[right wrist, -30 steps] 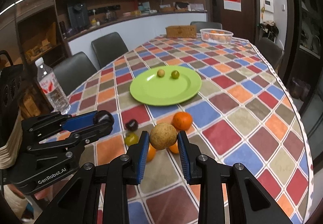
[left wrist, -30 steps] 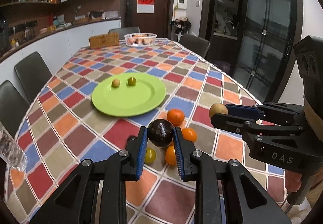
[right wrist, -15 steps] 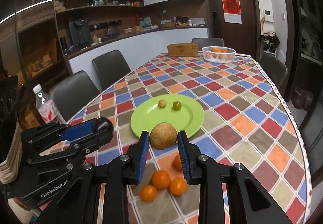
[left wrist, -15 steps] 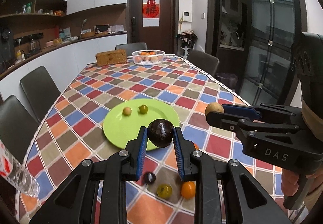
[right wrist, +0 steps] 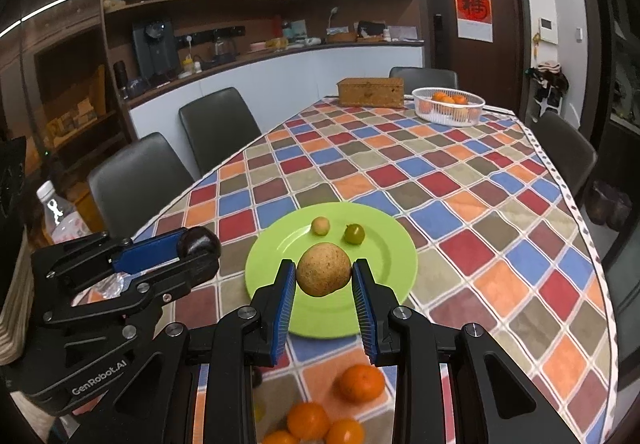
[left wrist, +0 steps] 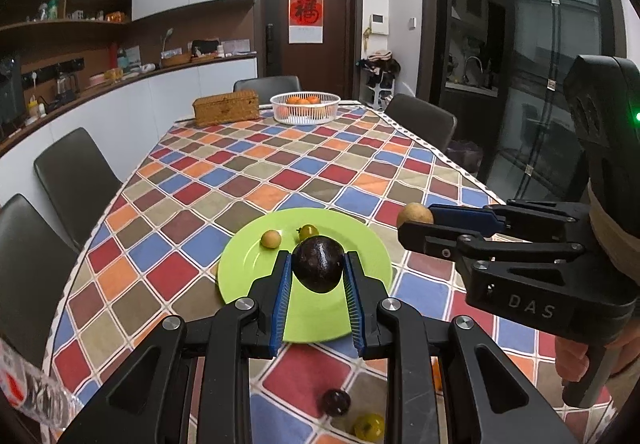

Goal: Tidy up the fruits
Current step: 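Carry the plum and brown fruit onto the green plate and open both tools, then withdraw both tools from the plate toward the oranges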

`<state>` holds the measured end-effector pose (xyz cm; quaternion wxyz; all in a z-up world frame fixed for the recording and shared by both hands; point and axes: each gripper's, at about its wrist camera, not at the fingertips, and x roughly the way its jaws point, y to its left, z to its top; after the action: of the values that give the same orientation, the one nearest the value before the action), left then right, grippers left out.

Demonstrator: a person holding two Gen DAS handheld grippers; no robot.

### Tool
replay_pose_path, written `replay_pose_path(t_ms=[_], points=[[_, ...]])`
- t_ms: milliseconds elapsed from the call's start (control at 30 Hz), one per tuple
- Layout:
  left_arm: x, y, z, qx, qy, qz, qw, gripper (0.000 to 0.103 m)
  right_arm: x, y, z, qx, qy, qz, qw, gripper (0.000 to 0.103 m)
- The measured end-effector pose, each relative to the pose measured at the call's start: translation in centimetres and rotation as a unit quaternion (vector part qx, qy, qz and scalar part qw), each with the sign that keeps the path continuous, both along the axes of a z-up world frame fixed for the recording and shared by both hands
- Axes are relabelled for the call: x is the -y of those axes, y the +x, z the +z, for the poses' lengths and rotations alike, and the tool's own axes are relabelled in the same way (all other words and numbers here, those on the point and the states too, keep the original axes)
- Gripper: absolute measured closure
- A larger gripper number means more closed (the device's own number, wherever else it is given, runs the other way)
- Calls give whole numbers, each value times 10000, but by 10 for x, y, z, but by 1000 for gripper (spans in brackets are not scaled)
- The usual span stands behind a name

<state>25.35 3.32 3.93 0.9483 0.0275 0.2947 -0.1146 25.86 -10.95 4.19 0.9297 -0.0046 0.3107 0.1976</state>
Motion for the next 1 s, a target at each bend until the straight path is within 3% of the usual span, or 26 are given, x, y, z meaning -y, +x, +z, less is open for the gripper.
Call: replay_pose_path(t_ms=[467, 900, 1000], points=[[-23, 83, -43, -749, -401, 56, 9964, 77, -22, 78, -34, -648, -238, 98, 9976, 73], [-30, 130, -84, -1462, -294, 161, 9887, 76, -26, 132, -79, -1483, -333, 10, 9884, 73], [-29, 126, -81, -1400, -244, 135, 9898, 69, -23, 134, -81, -1487, -305, -68, 9884, 72]])
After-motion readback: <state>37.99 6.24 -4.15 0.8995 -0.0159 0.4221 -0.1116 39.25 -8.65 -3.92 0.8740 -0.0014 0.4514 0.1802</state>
